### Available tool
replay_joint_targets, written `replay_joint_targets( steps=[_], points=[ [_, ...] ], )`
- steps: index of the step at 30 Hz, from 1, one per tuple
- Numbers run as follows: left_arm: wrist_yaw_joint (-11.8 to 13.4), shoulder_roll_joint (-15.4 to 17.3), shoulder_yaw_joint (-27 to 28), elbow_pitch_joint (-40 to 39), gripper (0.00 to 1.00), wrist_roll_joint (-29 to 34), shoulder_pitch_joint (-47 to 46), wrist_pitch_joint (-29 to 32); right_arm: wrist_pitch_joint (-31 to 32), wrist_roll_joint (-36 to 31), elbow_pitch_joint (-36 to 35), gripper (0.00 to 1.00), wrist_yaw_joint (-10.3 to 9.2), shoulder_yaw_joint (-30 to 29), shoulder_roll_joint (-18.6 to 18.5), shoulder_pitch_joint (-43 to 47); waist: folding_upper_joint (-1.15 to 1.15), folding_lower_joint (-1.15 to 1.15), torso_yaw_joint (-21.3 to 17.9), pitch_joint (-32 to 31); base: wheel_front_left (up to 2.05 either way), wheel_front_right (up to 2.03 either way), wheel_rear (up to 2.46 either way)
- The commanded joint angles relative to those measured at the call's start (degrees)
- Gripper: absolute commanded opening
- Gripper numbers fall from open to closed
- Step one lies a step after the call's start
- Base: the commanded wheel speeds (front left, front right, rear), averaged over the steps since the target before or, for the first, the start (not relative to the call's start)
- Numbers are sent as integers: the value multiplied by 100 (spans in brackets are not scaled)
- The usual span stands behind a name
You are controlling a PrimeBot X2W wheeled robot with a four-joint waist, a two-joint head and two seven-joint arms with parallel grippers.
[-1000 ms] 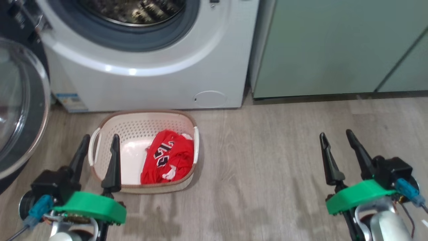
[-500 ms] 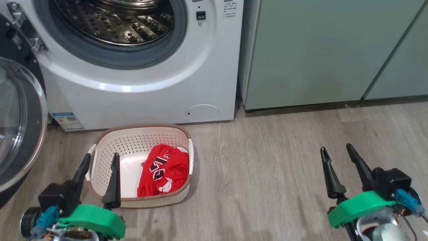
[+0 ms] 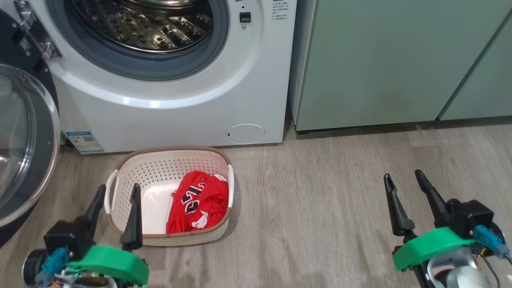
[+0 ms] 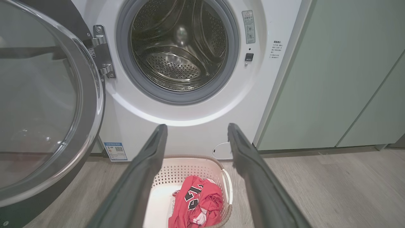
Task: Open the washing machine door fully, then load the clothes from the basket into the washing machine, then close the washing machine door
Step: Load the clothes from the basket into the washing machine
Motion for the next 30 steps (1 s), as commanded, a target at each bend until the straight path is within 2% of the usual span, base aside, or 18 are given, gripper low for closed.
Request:
replay_joint_targets(
  steps=[1, 18, 30],
  points=[
    [5, 110, 192, -160, 100, -18, -191, -59, 7, 1, -220, 100, 0, 103, -41, -87, 0, 0, 1, 2, 0, 0, 0],
    [-4, 179, 107, -49, 100, -34, -281, -71, -41, 58, -169, 100, 0, 86, -41, -120, 0, 0, 36, 55, 6, -6, 0],
    [24, 179, 26, -70, 100, -41, -287, -84, -46, 78, -156, 100, 0, 72, -41, -108, 0, 0, 3, 38, 147, -147, 0]
  ],
)
